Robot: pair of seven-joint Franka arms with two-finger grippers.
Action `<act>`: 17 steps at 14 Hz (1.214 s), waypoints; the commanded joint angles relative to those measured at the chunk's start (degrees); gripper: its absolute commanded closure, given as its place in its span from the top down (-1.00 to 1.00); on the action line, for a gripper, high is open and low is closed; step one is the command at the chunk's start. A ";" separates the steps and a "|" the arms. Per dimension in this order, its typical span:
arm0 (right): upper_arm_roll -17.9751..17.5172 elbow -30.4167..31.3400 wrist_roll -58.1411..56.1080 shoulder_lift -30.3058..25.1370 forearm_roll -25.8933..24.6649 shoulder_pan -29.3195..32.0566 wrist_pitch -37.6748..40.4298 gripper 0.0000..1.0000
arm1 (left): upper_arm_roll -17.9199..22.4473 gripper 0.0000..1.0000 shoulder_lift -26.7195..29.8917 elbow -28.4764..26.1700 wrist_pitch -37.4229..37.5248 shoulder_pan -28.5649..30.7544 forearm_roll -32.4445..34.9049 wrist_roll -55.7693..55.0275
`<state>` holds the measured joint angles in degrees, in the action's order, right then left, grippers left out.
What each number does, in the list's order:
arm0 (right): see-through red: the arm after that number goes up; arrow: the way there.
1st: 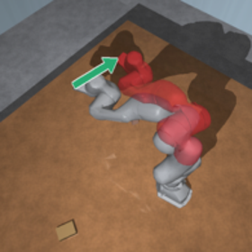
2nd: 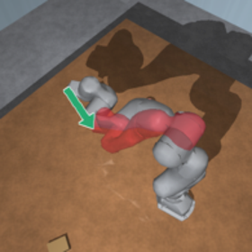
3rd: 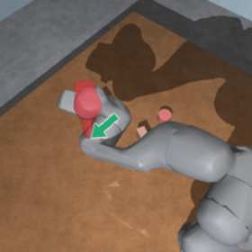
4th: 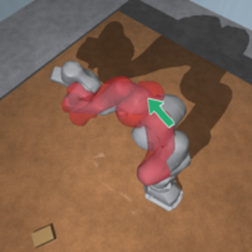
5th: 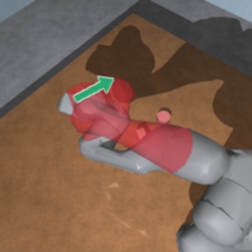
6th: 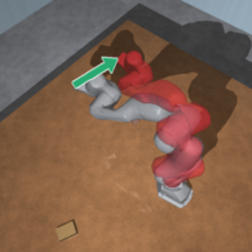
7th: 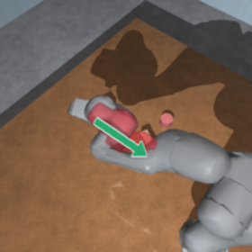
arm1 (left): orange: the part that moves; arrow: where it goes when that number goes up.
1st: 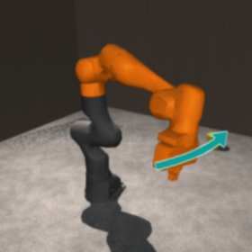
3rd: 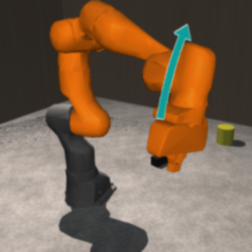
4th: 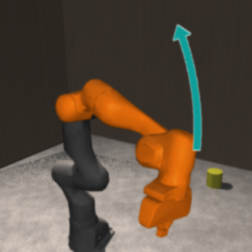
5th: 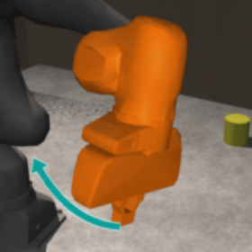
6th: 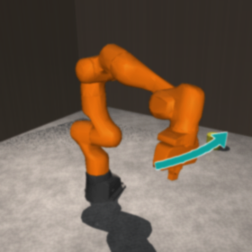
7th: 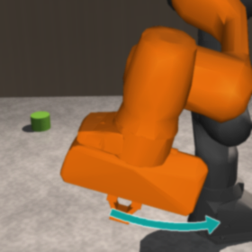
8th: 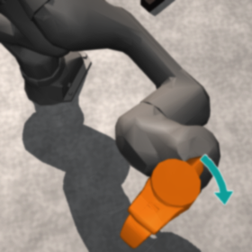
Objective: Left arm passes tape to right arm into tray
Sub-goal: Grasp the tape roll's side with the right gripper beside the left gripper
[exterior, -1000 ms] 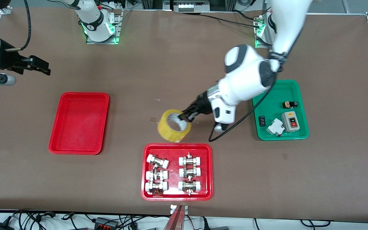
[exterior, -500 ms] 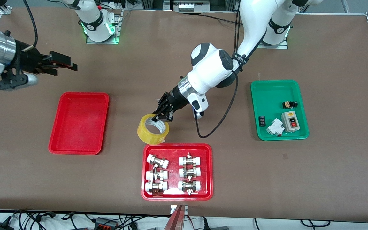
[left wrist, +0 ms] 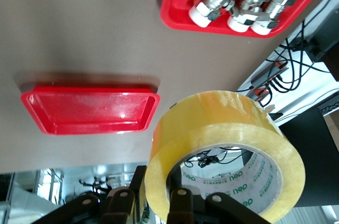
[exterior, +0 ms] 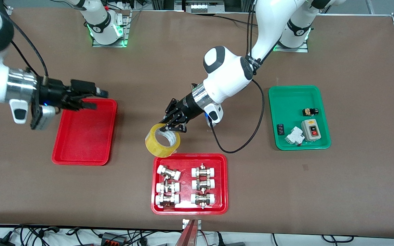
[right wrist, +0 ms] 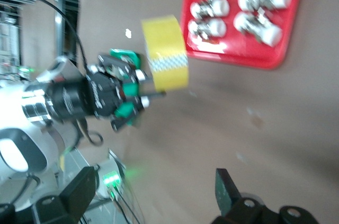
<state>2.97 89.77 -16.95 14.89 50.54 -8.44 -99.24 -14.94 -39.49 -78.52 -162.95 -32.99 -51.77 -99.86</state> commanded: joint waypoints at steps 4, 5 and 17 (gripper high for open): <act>0.10 -2.84 -8.62 8.21 6.59 -4.74 -10.87 1.00 | 0.00 -0.91 -1.12 3.81 0.44 -0.41 -6.41 0.02; 0.10 -3.89 -8.62 9.54 6.68 -5.61 -12.28 1.00 | 0.00 -0.89 -1.12 3.81 0.44 -0.41 -6.50 0.02; 0.10 -6.45 -8.70 14.73 8.18 -10.63 -22.84 0.80 | 0.09 -0.90 -1.38 3.63 0.44 -1.03 -6.32 0.37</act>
<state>2.87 84.75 -24.57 28.39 57.60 -18.71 -121.27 -14.95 -40.16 -77.30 -162.77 -33.66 -56.58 -100.04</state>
